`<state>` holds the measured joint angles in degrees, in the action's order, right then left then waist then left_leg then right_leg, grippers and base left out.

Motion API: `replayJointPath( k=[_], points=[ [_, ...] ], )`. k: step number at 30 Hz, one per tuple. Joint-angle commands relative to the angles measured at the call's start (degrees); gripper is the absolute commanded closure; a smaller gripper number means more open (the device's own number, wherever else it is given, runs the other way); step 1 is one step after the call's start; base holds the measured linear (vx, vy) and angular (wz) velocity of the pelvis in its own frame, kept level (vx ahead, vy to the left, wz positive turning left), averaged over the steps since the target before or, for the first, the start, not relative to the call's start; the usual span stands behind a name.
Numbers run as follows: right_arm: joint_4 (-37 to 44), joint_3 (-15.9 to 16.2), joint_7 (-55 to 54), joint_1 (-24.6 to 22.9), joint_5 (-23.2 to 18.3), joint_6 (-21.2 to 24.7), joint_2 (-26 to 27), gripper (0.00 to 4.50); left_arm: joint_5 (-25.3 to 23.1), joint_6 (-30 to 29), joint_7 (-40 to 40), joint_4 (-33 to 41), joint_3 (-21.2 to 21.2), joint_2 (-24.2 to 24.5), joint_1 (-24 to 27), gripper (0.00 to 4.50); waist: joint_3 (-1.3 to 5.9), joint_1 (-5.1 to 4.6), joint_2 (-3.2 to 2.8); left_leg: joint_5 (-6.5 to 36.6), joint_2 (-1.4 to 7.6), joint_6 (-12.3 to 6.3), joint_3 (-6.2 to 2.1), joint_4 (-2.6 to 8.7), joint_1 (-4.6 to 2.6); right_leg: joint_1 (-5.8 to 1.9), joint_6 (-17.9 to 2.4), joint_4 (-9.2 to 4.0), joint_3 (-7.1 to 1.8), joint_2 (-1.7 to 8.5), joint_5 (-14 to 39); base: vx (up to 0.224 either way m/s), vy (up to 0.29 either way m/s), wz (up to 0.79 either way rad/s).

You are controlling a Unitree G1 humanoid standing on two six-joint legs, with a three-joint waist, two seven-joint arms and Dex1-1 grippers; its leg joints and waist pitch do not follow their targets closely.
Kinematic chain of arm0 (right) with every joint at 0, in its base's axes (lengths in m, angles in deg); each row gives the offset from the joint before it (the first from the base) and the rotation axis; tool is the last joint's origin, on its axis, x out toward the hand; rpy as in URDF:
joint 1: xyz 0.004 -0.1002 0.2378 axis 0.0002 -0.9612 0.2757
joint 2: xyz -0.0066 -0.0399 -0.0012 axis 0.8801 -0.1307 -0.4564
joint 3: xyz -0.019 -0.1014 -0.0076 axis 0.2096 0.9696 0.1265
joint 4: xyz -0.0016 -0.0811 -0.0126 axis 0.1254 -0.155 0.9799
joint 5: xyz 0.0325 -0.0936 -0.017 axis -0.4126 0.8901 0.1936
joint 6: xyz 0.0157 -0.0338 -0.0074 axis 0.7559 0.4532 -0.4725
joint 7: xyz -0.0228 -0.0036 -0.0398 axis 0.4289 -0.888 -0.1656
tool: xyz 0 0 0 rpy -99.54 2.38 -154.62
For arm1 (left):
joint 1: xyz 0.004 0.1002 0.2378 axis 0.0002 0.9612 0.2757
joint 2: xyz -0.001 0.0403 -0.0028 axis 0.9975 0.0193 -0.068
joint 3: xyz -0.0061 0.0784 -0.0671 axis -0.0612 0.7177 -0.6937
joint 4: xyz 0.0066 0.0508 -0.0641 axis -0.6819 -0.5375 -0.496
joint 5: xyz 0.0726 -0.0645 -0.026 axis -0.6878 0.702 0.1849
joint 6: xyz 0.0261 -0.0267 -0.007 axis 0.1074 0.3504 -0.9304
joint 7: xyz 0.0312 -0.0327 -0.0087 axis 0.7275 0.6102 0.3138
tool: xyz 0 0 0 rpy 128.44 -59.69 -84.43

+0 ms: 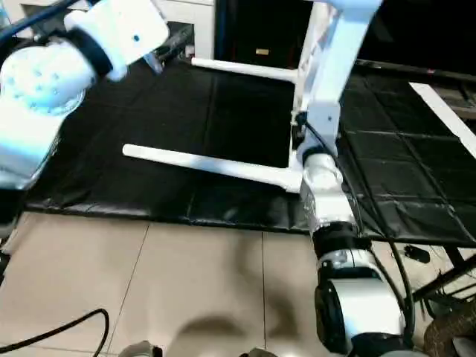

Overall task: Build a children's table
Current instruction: Flip table

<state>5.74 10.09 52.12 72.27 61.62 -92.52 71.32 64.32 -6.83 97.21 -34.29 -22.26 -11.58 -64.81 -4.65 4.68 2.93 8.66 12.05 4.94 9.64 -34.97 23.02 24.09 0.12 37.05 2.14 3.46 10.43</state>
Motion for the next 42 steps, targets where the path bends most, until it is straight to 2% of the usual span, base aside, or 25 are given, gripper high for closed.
replayJointPath(
  k=[1, 8, 11, 12, 13, 15, 16, 17, 18, 21, 23, 26, 28, 30, 31, 34, 35, 37, 38, 42],
  points=[
    [0.1, -0.3, 1.4, -0.7, -0.7, 0.7, 0.2, 1.65, -1.4, 3.1, -0.3, -2.8, 0.9, -0.3, -2.0, 0.0, 5.2, 0.21, -0.93, 11.1, -0.04, 4.08, 0.35, 3.51, -1.47, -3.15, -9.2, -3.56, -1.72, 2.88, 5.1, 0.0, 0.0, 0.0],
    [-0.2, -0.4, 2.5, -0.9, -1.2, -0.3, 0.2, 2.26, -6.4, 10.3, -2.4, -16.7, 3.3, -0.7, -7.2, 0.0, 5.21, 0.5, -0.9, 11.8, -0.03, 3.97, 0.26, 3.62, -1.53, -3.22, -9.8, -3.74, -1.74, 3.04, 6.3, 0.0, 0.0, 0.0],
    [-0.1, -0.2, 2.8, -0.8, -0.8, -0.5, -0.1, 2.43, -9.6, 13.7, -5.4, -27.2, 4.2, -1.5, -11.5, 0.0, 5.25, 0.55, -0.77, 11.4, -0.11, 3.75, 0.27, 3.59, -1.51, -3.31, -9.9, -3.78, -1.76, 3.06, 5.7, 0.0, 0.0, 0.0],
    [-0.1, -0.2, 2.8, -0.7, -0.8, -0.5, -0.1, 2.51, -9.8, 13.9, -5.6, -27.9, 4.3, -1.6, -11.7, 0.0, 5.32, 0.62, -0.79, 11.0, -0.08, 3.7, 0.18, 3.63, -1.48, -3.42, -10.2, -3.64, -1.74, 3.14, 5.1, 0.0, 0.0, 0.0],
    [0.1, -0.1, 2.9, -0.8, -0.5, -0.6, -0.1, 2.51, -11.0, 14.6, -7.5, -31.6, 4.7, -2.4, -13.5, 0.0, 5.3, 0.6, -0.75, 10.9, 0.0, 3.7, 0.14, 3.66, -1.43, -3.51, -10.3, -3.58, -1.72, 3.23, 4.8, 0.0, 0.0, 0.0],
    [0.4, 0.1, 3.0, -0.9, -0.1, -0.7, -0.1, 2.58, -12.1, 14.9, -10.2, -35.0, 4.8, -3.2, -15.3, 0.0, 5.4, 0.75, -1.23, 11.0, 0.05, 3.51, 0.14, 3.54, -1.67, -3.46, -11.3, -3.5, -1.76, 3.23, 3.1, 0.0, 0.0, 0.0],
    [0.5, 0.1, 3.0, -1.0, 0.0, -0.8, -0.1, 2.59, -12.4, 15.3, -11.2, -36.3, 4.8, -3.5, -15.9, 0.0, 5.4, 0.76, -0.98, 10.8, -0.03, 3.25, 0.22, 3.5, -1.54, -3.57, -11.5, -3.56, -1.77, 3.15, 2.4, 0.0, 0.0, 0.0],
    [0.7, 0.1, 3.0, -1.2, 0.0, -0.7, -0.1, 2.6, -12.3, 15.4, -11.4, -37.1, 4.6, -3.7, -16.4, 0.29, 5.42, 0.84, -0.96, 10.7, 0.03, 3.15, 0.17, 3.54, -1.57, -3.65, -11.8, -3.5, -1.74, 3.25, 2.2, 0.0, 0.0, 0.0],
    [0.9, 0.1, 2.9, -1.3, 0.0, -0.6, -0.1, 2.6, -12.2, 16.0, -11.8, -38.1, 4.4, -4.1, -16.9, 0.37, 5.43, 0.86, -1.54, 10.7, -0.06, 3.1, 0.14, 3.48, -1.51, -3.62, -12.0, -3.56, -1.75, 3.22, 1.8, 0.0, 0.0, 0.0],
    [1.7, -0.1, 2.7, -1.7, 0.0, -0.4, -0.2, 2.6, -11.5, 17.4, -11.2, -39.9, 3.5, -5.0, -17.2, 0.42, 5.41, 0.93, -1.39, 11.2, 0.01, 2.96, 0.13, 3.48, -1.59, -3.68, -12.7, -3.57, -1.74, 3.25, 1.4, 0.0, 0.0, 0.0],
    [1.9, 0.0, 2.6, -1.6, 0.3, -0.5, -0.5, 2.61, -11.3, 19.6, -11.5, -41.7, 3.1, -5.7, -17.5, 0.82, 5.36, 1.0, -1.17, 11.7, -0.04, 2.67, 0.18, 3.5, -1.58, -3.75, -13.1, -3.75, -1.73, 3.26, 2.1, 0.0, 0.0, 0.0],
    [1.7, 0.2, 2.6, -1.3, 0.8, -0.7, -1.0, 2.61, -11.4, 20.4, -11.6, -42.2, 3.0, -5.9, -17.4, 0.83, 5.45, 1.05, -1.14, 11.8, 0.18, 2.59, 0.09, 3.53, -1.68, -3.72, -13.2, -3.58, -1.7, 3.38, 2.3, 0.0, 0.0, 0.0],
    [1.7, 0.3, 2.7, -1.0, 1.0, -0.9, -1.3, 2.61, -11.6, 20.9, -12.0, -43.5, 2.9, -6.0, -17.8, 1.22, 5.34, 1.04, -1.04, 12.0, 0.14, 2.47, 0.15, 3.55, -1.71, -3.63, -13.2, -3.7, -1.71, 3.36, 2.8, 0.0, 0.0, 0.0],
    [1.7, 0.6, 3.0, -0.7, 1.3, -1.3, -1.6, 2.61, -11.5, 21.1, -12.1, -44.8, 2.7, -6.1, -18.1, 1.25, 5.32, 1.09, -1.06, 12.4, 0.16, 2.54, 0.12, 3.59, -1.71, -3.64, -12.9, -3.8, -1.72, 3.43, 3.9, 0.0, 0.0, 0.0],
    [2.1, 0.9, 3.4, -0.5, 1.7, -1.6, -2.0, 2.61, -11.5, 21.1, -12.3, -45.6, 2.5, -5.9, -18.2, 1.26, 5.32, 1.04, -0.93, 12.3, 0.13, 2.49, 0.16, 3.56, -1.73, -3.59, -12.8, -3.78, -1.71, 3.35, 3.9, 0.0, 0.0, 0.0],
    [5.7, 2.6, 6.0, -0.7, 2.9, -3.1, -3.1, 2.61, -11.2, 20.9, -12.8, -47.9, 1.1, -4.9, -19.0, 1.67, 5.27, 0.99, -1.1, 11.8, -0.01, 2.28, 0.15, 3.5, -1.56, -3.74, -12.7, -3.76, -1.74, 3.31, 3.5, 0.0, 0.0, 0.0],
    [6.3, 2.9, 6.4, -0.9, 3.1, -3.2, -3.3, 2.61, -11.2, 21.0, -12.8, -48.3, 0.9, -4.8, -19.1, 1.69, 5.3, 1.03, -0.96, 11.1, 0.0, 2.0, 0.18, 3.46, -1.51, -3.84, -12.7, -3.71, -1.78, 3.29, 2.5, 0.0, 0.0, 0.0],
    [9.0, 3.6, 7.3, -2.0, 3.5, -2.6, -3.9, 2.61, -10.8, 21.2, -12.6, -49.0, 0.3, -4.3, -19.3, 1.67, 5.39, 1.09, -1.35, 9.7, 0.03, 1.53, 0.15, 3.37, -1.5, -3.88, -13.1, -3.45, -1.82, 3.31, -0.1, 0.0, 0.0, 0.0],
    [10.0, 3.6, 7.5, -2.4, 3.4, -2.3, -4.1, 2.61, -10.5, 21.3, -12.4, -49.1, 0.0, -4.1, -19.3, 1.82, 5.36, 1.09, -1.2, 8.8, -0.04, 1.04, 0.2, 3.32, -1.41, -4.0, -13.6, -3.28, -1.79, 3.26, -1.5, 0.0, 0.0, 0.0],
    [13.7, 3.5, 8.6, -3.7, 3.2, -1.5, -5.8, 2.61, -8.7, 21.5, -11.3, -49.4, -1.8, -3.4, -19.1, 2.08, 5.33, 1.19, -1.3, 7.5, -0.08, 0.12, 0.24, 3.23, -1.3, -4.08, -13.9, -3.24, -1.79, 3.19, -2.7, 0.0, 0.0, 0.0]
  ],
)
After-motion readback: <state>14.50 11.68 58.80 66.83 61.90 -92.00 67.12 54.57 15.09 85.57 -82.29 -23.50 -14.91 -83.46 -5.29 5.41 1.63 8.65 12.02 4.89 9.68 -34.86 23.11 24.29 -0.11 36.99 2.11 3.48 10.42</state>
